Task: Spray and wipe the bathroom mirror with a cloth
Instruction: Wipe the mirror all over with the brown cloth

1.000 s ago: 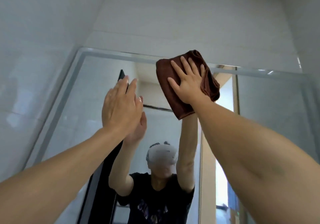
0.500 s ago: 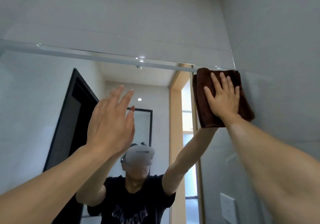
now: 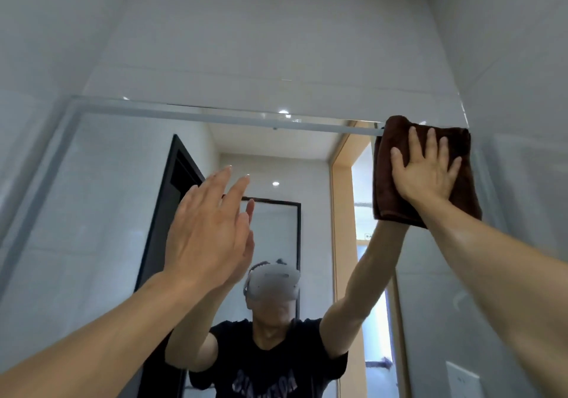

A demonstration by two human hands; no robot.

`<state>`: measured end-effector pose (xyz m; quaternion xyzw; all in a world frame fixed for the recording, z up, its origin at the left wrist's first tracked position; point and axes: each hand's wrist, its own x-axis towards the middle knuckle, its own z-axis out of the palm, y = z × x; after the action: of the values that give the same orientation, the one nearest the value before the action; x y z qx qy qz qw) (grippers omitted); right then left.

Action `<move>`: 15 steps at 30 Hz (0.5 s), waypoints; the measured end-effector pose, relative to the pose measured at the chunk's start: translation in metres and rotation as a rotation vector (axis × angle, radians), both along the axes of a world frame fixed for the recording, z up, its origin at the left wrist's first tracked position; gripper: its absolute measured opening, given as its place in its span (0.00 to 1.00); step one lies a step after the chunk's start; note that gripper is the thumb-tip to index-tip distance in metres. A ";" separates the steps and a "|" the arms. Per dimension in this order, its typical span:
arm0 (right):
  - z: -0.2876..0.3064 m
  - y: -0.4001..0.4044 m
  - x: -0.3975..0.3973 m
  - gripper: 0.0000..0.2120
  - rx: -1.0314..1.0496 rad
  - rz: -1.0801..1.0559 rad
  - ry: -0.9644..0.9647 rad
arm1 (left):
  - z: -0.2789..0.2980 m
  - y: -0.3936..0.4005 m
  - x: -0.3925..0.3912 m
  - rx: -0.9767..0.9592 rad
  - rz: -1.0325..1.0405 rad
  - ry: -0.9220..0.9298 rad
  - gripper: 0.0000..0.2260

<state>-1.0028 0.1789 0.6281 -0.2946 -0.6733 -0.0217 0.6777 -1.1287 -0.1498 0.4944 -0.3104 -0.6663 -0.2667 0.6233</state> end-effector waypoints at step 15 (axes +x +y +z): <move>0.020 -0.303 -0.190 0.32 0.557 0.103 -0.264 | -0.017 -0.173 -0.081 0.147 0.139 -0.076 0.19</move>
<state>-1.1928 -0.1237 0.6485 -0.0579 -0.7378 -0.2092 0.6391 -1.2093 -0.3231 0.4775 -0.2066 -0.6879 -0.2827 0.6358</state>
